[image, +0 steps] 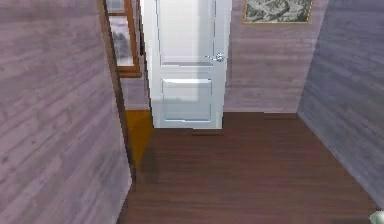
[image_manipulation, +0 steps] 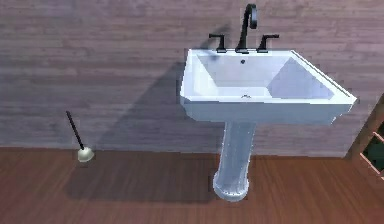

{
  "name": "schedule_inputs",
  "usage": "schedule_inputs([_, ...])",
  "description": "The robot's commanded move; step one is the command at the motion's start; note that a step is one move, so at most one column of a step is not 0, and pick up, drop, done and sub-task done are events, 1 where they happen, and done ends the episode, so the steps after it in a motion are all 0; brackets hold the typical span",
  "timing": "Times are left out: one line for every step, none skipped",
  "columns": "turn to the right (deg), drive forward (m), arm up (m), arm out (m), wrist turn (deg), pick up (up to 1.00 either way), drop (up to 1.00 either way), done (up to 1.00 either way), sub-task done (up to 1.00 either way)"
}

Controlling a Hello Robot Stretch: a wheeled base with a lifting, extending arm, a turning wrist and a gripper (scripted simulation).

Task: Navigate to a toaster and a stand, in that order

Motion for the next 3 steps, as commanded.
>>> schedule_inputs([0.0, 1.00, 0.00, 0.00, 0.0, 0.00, 0.00, 0.00, 0.00])
schedule_inputs([0.0, 0.75, 0.00, 0.00, 0.0, 0.00, 0.00, 0.00, 0.00])
schedule_inputs([-45.0, 0.00, 0.00, 0.00, 0.0, 0.00, 0.00, 0.00, 0.00])
